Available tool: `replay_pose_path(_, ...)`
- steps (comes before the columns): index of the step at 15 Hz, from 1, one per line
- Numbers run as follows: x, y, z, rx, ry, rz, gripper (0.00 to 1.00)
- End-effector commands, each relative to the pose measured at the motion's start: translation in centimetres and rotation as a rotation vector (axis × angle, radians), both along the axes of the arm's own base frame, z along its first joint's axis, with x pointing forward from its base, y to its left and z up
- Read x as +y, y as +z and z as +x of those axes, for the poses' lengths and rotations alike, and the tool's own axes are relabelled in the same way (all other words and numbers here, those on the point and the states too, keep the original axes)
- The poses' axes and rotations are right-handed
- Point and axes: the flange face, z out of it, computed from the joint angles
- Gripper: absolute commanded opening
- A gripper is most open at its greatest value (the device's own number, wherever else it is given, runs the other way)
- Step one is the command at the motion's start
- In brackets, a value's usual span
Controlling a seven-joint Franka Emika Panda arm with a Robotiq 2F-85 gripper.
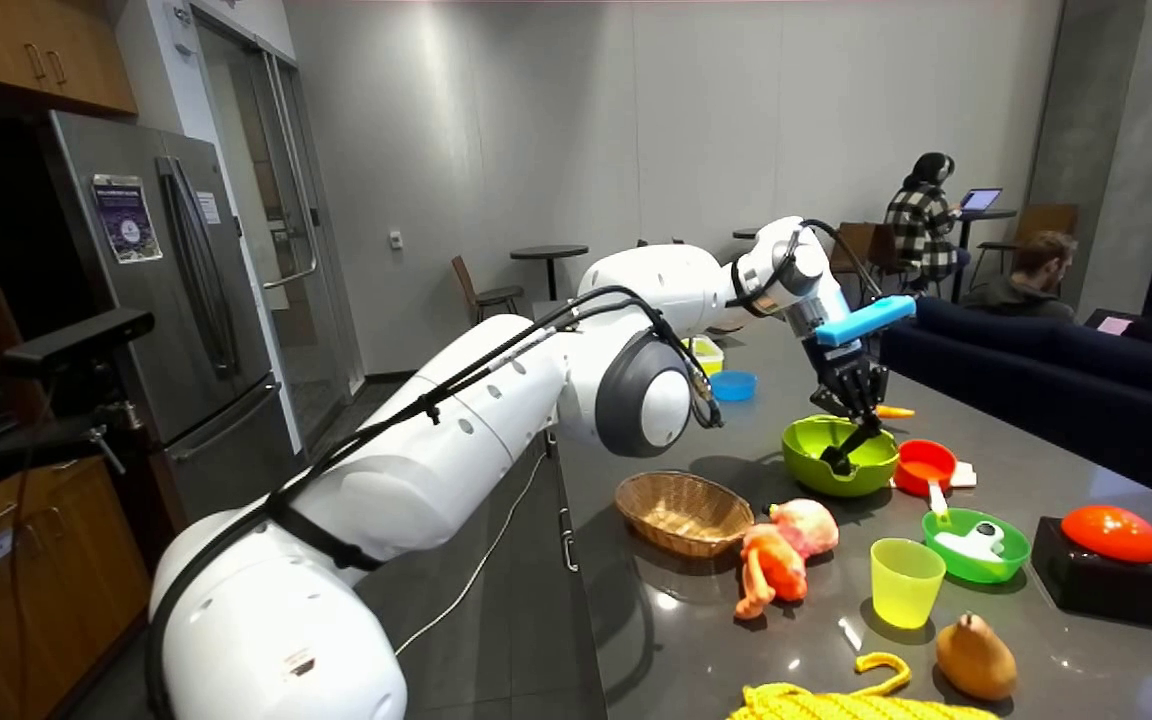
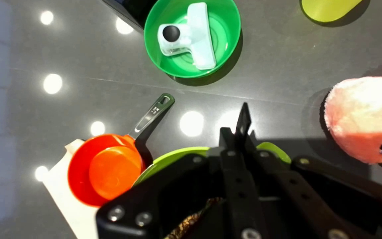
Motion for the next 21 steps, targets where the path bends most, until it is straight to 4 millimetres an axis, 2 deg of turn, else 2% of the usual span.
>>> replay_pose_path(1,0.4,0.7,0.1,-0.007,0.009,0.01,0.01)
replay_pose_path(11,-0.8,-0.3,0.8,-0.089,-0.05,0.026,0.01)
replay_pose_path(14,-2.0,-1.1,0.7,-0.098,-0.089,0.023,0.01)
replay_pose_path(21,-5.3,-1.2,0.2,-0.096,-0.153,0.009,0.01)
